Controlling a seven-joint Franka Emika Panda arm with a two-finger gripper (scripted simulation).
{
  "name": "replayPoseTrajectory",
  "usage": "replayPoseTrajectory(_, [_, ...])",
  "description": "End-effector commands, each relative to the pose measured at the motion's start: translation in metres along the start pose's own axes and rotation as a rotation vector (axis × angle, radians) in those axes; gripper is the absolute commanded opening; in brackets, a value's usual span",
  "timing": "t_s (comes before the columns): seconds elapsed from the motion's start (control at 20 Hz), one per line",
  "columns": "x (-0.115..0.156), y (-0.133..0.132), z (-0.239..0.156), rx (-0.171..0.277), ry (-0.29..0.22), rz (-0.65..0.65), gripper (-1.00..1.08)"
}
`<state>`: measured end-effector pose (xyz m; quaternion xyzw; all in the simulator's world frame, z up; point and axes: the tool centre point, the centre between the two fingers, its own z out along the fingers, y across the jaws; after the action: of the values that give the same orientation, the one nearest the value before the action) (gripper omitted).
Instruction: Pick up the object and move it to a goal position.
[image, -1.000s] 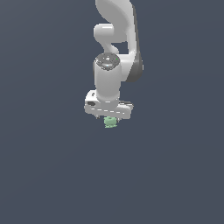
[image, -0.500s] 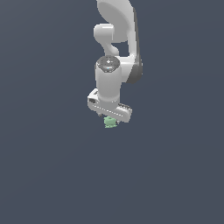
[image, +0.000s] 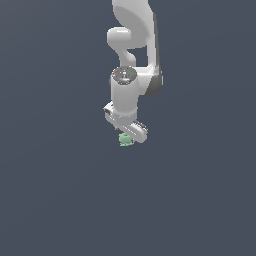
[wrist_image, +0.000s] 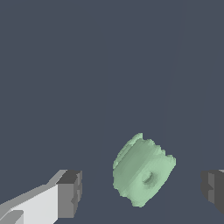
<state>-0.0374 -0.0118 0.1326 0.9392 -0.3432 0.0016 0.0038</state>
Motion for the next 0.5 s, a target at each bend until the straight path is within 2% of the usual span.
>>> replayPoseTrajectory(0.0, [-0.003,0.002,0.003,0.001,-0.001,0.072,1.00])
replayPoseTrajectory(0.45, [-0.014,0.009,0.015,0.003,-0.005,0.325,1.00])
